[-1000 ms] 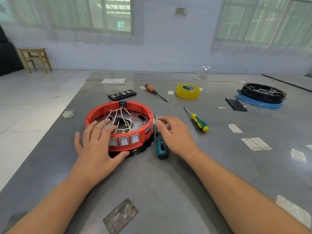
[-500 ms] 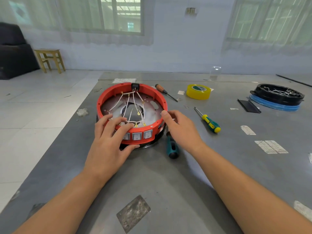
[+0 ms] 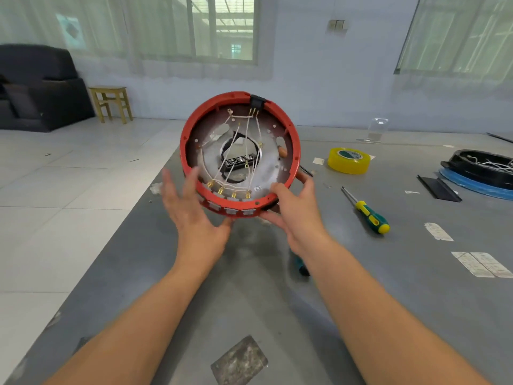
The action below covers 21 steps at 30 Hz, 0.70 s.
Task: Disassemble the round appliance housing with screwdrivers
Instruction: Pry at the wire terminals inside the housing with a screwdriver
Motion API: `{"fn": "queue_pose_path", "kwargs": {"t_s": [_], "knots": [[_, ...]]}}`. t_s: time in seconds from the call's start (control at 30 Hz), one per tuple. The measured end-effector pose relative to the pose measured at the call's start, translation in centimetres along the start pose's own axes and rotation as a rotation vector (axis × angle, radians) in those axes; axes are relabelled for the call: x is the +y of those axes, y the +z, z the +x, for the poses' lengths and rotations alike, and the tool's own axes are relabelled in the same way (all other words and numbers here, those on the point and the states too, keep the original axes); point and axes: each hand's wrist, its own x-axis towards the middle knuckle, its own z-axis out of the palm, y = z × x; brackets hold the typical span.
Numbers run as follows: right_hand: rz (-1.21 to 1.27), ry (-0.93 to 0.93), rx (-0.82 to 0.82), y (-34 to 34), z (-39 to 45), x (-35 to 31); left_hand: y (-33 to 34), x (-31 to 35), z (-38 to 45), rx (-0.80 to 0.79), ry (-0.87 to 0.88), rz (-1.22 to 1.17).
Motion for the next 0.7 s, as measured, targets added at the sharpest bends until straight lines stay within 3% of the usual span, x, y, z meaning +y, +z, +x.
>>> {"fn": "queue_pose_path", "kwargs": {"t_s": [0.13,0.23,0.5,0.6,0.7], "knots": [[0.064,-0.045,0.077,2.3,0.1,3.3,-1.0,0.1,0.9,-0.092,-0.568,-0.81],[-0.092,-0.102,0.126,3.2,0.2,5.2,-2.0,-0.8,1.8,-0.175,-0.745,-1.156],[-0.42,-0.339,0.241,5.5,0.4,6.7,-2.3,-1.9,2.2,-0.178,-0.861,-1.082],[-0.446,-0.322,0.293,5.9,0.5,6.7,-2.3,-1.7,1.8,-0.176,-0.859,-1.039],[-0.488,-0.278,0.238,5.4,0.6,6.8,-2.4,-1.3,1.4,-0.181,-0.866,-0.997]]}}
